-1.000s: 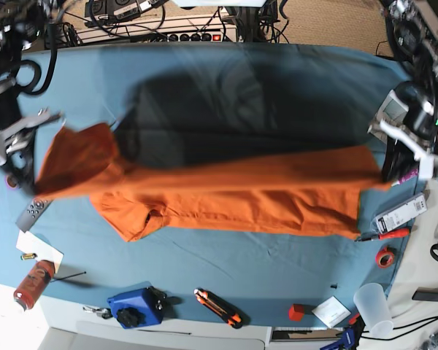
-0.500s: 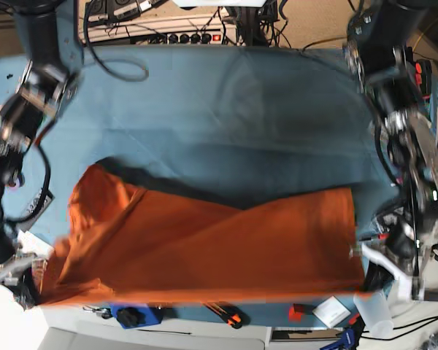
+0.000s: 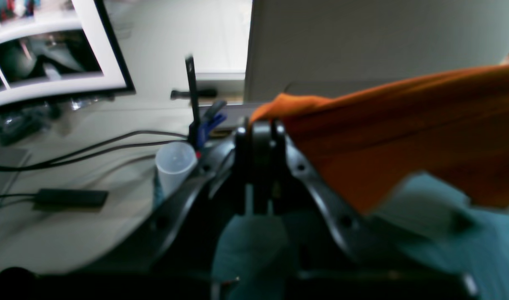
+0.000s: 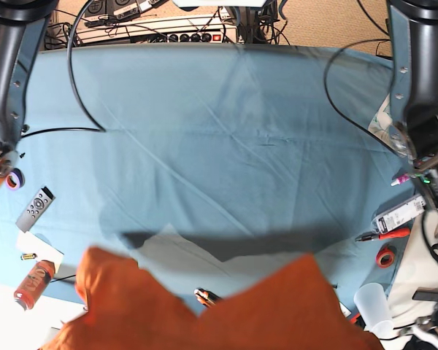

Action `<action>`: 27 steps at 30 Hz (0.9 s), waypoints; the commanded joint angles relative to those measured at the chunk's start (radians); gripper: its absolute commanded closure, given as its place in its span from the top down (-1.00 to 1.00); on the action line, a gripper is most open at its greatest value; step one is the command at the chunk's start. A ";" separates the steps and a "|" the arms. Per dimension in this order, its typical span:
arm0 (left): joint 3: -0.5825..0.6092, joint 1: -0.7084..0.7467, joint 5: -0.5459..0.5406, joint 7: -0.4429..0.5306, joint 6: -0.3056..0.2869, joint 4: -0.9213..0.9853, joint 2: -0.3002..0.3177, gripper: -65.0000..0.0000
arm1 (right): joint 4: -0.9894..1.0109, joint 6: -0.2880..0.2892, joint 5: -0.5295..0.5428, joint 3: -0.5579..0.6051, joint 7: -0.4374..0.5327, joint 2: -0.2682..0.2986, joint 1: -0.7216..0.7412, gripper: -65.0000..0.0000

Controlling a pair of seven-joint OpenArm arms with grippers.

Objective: Layout the t-shirt on the table in an organized manner, then fold the t-shirt properly
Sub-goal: 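Lift the shirt high with both grippers and shake it out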

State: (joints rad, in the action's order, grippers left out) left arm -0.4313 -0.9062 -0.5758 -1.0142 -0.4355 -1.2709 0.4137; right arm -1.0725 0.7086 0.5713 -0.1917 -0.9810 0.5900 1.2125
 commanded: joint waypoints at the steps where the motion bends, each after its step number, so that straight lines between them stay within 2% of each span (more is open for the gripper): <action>1: -0.003 -0.026 -0.024 -0.010 -0.006 -0.003 0.027 -1.00 | -0.012 -0.010 0.024 0.002 -0.005 0.021 0.028 -1.00; 3: -0.003 -0.008 -0.075 -0.052 -0.034 0.003 0.045 -1.00 | -0.012 -0.010 0.087 -0.002 -0.079 0.035 0.017 -1.00; 7: -0.003 0.049 -0.138 -0.088 -0.034 0.004 0.056 -1.00 | -0.013 -0.010 0.214 -0.024 -0.247 0.037 -0.009 -1.00; 10: -0.003 0.091 -0.177 -0.144 -0.038 0.004 0.058 -1.00 | -0.015 -0.010 0.319 -0.046 -0.413 0.036 -0.034 -1.00; 13: -0.003 0.140 -0.219 -0.201 -0.042 0.004 0.070 -1.00 | -0.015 -0.010 0.395 -0.048 -0.415 0.037 -0.085 -1.00; 19: -0.004 0.257 -0.328 -0.250 -0.060 0.001 0.097 -1.00 | -0.050 -0.010 0.443 -0.049 -0.415 0.037 -0.261 -1.00; 23: -0.005 0.337 -0.345 -0.267 -0.059 -0.021 0.099 -1.00 | -0.171 -0.010 0.456 -0.072 -0.415 0.034 -0.411 -1.00; 27: -0.006 0.433 -0.345 -0.284 -0.052 -0.063 0.099 -1.00 | -0.328 -0.010 0.456 -0.143 -0.415 0.021 -0.577 -1.00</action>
State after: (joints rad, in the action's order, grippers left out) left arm -0.4316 -0.4438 -0.9031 -1.3098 -0.4904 -1.3155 0.4908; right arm -1.3903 0.7006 1.0138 -0.3264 -1.4254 0.5888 0.6022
